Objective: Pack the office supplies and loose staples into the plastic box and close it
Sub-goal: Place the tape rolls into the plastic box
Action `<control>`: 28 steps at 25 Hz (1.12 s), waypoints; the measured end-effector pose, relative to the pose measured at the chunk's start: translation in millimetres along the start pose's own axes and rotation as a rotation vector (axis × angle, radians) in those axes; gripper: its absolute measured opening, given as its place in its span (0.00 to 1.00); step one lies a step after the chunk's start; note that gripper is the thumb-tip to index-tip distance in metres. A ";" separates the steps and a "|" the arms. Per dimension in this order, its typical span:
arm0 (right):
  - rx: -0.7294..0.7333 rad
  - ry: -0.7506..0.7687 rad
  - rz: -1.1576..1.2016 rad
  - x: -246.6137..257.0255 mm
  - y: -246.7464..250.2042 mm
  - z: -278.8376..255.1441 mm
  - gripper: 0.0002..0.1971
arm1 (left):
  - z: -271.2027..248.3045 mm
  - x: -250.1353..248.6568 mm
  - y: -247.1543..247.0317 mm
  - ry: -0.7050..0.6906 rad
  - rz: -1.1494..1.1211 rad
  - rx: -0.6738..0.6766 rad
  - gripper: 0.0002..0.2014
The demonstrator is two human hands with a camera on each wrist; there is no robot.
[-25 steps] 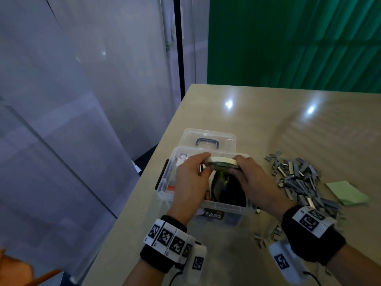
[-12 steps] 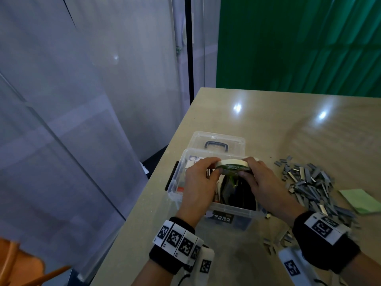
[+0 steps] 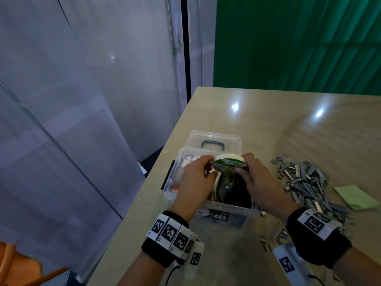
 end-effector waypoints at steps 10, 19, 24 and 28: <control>0.038 -0.016 -0.020 -0.4 -1.0 -0.4 0.04 | 12.3 0.8 -20.0 -0.059 0.493 0.143 0.09; -0.081 -0.022 -0.019 -4.2 0.1 -4.0 0.04 | 3.5 -3.4 -27.0 -0.191 0.754 0.328 0.21; -0.106 -0.032 0.003 -7.6 -0.7 -5.2 0.04 | 2.4 -2.6 -30.0 -0.232 0.743 0.431 0.20; -0.101 -0.031 0.020 -9.2 -1.1 -5.5 0.05 | 8.3 0.1 -29.4 -0.221 0.698 0.443 0.17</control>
Point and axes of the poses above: each hand's wrist, its own z-axis towards the middle knuckle, its own y-axis out of the back of the hand, x = y × z, the point moved 6 cm from there along z, towards the middle knuckle, and after that the axes turned 15 degrees about y, right-handed, at the moved point
